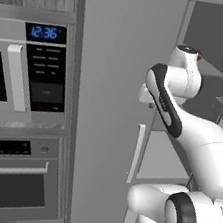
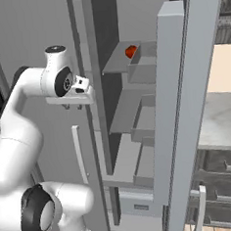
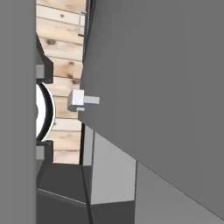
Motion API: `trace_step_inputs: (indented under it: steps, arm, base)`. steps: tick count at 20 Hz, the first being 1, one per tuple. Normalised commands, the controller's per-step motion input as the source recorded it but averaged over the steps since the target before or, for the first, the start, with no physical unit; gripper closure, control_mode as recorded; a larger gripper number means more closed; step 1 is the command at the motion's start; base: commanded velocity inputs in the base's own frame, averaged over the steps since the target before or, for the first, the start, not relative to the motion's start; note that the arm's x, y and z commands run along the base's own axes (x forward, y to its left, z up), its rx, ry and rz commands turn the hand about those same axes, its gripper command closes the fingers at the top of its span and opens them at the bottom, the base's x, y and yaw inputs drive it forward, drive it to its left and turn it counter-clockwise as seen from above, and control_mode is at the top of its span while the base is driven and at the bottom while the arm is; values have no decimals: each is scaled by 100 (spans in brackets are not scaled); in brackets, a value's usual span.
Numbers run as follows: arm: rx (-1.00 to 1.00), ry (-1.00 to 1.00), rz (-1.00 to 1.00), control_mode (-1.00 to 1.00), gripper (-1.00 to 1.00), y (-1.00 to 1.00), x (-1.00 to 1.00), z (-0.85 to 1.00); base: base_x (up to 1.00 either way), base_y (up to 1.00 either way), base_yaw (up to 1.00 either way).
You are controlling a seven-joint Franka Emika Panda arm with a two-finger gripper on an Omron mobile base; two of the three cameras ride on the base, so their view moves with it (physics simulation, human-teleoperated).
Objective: Take the tomato and potato out of the freezer and place them in the tupperware container on the counter. Then put the tupperware containing the vegetables back in the freezer.
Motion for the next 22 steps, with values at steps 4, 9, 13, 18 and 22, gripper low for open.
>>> trace_step_inputs:
  steps: [4,9,13,18,22]
  arm:
    - [0,-8,1,-100,-100,0,-38,14]
    - [0,-29,1,-100,-100,0,-81,74]
    - [0,-23,0,-100,-100,0,-70,70]
    - [0,-33,0,-100,-100,0,-56,18]
    - [0,-26,0,-100,-100,0,-54,15]
  base:
    - [0,0,0]
    - [0,0,0]
    - [0,0,0]
    - [0,0,0]
    - [0,0,0]
